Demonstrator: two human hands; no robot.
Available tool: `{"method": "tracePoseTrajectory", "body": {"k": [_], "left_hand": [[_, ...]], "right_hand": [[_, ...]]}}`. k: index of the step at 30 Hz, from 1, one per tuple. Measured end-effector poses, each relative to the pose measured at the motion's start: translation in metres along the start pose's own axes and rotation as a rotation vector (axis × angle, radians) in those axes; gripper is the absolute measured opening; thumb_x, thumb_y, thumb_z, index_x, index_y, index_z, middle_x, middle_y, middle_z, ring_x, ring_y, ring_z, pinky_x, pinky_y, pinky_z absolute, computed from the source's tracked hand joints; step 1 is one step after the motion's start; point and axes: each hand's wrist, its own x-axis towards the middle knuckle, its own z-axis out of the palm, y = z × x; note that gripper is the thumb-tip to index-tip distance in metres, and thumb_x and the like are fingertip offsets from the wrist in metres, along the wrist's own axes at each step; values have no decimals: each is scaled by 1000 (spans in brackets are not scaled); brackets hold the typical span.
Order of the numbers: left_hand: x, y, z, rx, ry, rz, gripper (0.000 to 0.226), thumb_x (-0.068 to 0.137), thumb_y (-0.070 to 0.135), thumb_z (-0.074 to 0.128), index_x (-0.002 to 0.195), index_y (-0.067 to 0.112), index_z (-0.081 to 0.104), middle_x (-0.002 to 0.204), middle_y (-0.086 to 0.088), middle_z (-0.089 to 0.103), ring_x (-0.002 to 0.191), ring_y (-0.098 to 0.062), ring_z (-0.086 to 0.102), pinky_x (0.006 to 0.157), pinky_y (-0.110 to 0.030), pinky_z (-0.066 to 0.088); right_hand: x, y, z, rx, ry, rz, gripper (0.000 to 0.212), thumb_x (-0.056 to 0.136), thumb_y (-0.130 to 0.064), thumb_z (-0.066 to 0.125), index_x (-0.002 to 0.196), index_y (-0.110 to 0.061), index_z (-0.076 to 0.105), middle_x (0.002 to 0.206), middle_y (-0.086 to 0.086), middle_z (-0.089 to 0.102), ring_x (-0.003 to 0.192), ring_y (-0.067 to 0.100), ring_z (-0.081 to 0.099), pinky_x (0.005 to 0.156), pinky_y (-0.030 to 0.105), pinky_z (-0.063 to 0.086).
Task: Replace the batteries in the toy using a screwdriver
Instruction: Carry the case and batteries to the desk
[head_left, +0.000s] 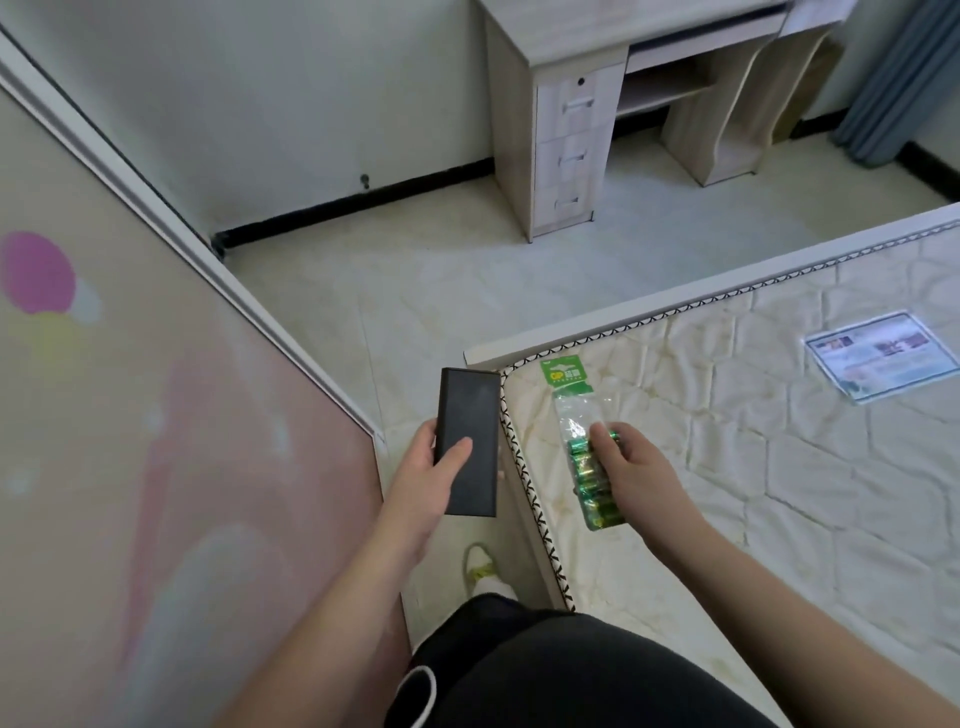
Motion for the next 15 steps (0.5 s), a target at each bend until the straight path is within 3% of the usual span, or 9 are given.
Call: {"method": "tracePoseTrajectory", "body": {"k": [3,7,11,15], "left_hand": [[38,15,-15,-21,-17,-8,23,92,26,63,115,26,57,113,-13,69,98,-37,68,92,-57,52],[87,41,-38,-8,-55,-13,34,85,32,66,117,26,58,115,-9,69,104,-39,66,96,-61,48],[128,68,-62,1,-125,-20,23,95,21,58,118,24,57,118,-13,68,103,-39,66,97,-57,49],[161,85,-81,59,-150,-8,32,90,31,61,121,26,56,118,-10,68,105,-36,66,97,-57,48]], "right_hand": [[28,-27,21,-33,-2,5,29,96,-51,44,99,-26,59,88,6,66,83,28,65,80,49,55],[64,-64,48,-60,9,-4,26,98,-44,44,93,-23,58,84,3,64,72,19,63,63,34,52],[99,-98,70,-39,18,-15,26,98,-43,45,95,-22,60,83,5,66,75,24,66,68,41,55],[121,-118,85,14,33,-27,26,99,-41,46,94,-21,61,85,11,67,75,26,66,69,42,56]]}}
